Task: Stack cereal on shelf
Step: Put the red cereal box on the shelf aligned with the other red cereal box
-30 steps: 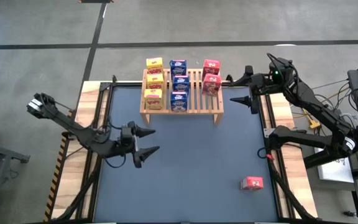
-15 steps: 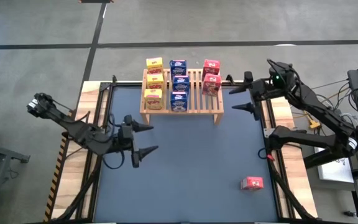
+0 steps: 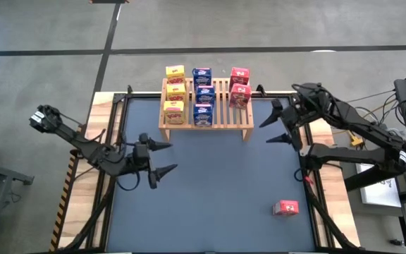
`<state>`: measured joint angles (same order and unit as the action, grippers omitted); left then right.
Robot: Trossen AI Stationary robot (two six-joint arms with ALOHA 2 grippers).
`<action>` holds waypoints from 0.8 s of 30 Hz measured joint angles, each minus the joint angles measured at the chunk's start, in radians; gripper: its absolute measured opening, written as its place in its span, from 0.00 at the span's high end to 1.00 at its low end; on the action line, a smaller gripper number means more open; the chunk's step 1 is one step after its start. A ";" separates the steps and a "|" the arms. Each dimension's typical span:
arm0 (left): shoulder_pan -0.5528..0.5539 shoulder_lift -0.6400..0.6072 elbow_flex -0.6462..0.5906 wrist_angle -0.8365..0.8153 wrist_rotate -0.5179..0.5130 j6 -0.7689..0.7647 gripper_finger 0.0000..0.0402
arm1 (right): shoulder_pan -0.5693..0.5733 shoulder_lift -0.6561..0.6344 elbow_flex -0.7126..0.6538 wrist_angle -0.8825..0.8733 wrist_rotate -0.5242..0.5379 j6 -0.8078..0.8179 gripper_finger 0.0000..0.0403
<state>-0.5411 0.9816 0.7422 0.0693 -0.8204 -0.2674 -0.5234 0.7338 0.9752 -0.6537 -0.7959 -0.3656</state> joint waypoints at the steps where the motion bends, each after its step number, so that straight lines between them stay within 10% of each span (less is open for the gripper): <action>1: -0.001 -0.013 -0.019 0.019 0.000 0.001 0.11 | 0.018 0.001 -0.008 0.000 0.018 0.006 0.32; 24: -0.005 -0.165 -0.273 0.245 0.054 0.000 0.11 | 0.446 0.091 -0.120 0.113 0.308 0.190 0.32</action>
<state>-0.5465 0.8169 0.4696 0.3143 -0.7662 -0.2671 -0.0777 0.8251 0.8555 -0.5403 -0.4879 -0.1758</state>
